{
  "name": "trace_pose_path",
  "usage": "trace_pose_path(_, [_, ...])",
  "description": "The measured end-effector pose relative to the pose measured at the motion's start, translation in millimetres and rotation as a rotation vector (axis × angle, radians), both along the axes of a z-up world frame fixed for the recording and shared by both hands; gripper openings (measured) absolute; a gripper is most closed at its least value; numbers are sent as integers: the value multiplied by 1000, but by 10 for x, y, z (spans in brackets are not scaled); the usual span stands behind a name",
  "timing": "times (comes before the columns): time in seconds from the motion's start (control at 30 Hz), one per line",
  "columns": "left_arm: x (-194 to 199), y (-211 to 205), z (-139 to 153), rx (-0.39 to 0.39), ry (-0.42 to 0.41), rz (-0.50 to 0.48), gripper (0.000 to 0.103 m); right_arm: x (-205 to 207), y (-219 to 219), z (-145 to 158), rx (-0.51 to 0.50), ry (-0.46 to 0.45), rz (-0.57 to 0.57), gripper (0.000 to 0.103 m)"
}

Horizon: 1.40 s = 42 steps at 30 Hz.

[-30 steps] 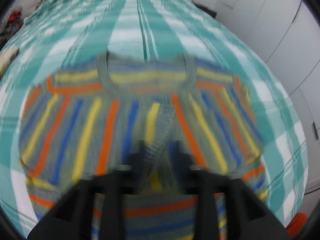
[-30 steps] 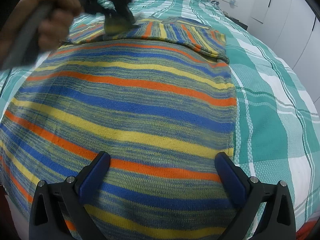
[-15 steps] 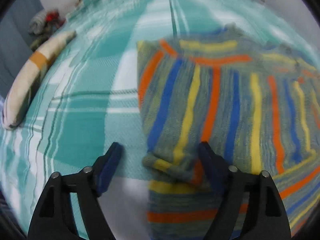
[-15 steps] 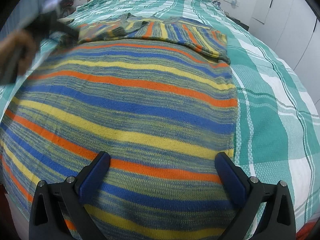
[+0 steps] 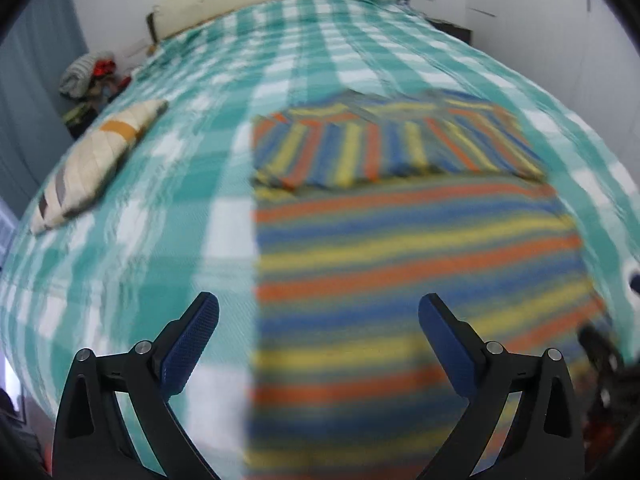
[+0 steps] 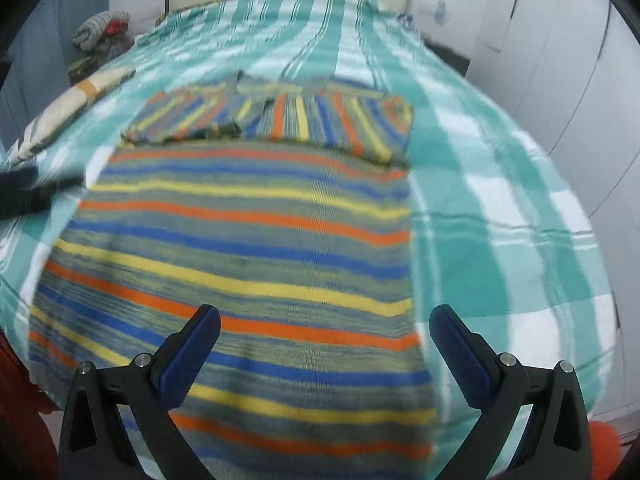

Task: Fold small clothes
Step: 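Lay the held sleeve across the sweater body and open the left tool, then move both tools to the sweater hem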

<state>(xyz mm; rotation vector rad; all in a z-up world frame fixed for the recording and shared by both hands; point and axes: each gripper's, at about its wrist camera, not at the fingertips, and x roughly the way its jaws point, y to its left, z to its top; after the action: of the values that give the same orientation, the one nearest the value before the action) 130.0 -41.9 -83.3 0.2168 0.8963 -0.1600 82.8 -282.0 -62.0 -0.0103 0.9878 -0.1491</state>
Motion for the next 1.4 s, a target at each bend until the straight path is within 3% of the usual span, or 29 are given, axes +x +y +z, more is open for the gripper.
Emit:
trace_pose_path(0.17, [-203, -114, -18, -75, 46, -6, 100, -169, 1, 297, -45, -25, -41, 103])
trace_pose_path(0.37, [-294, -200, -65, -58, 52, -36, 101, -298, 25, 457, -97, -56, -64, 103])
trace_pose_path(1.4, [-416, -324, 12, -1, 12, -33, 101, -359, -134, 401, -103, -36, -125, 103])
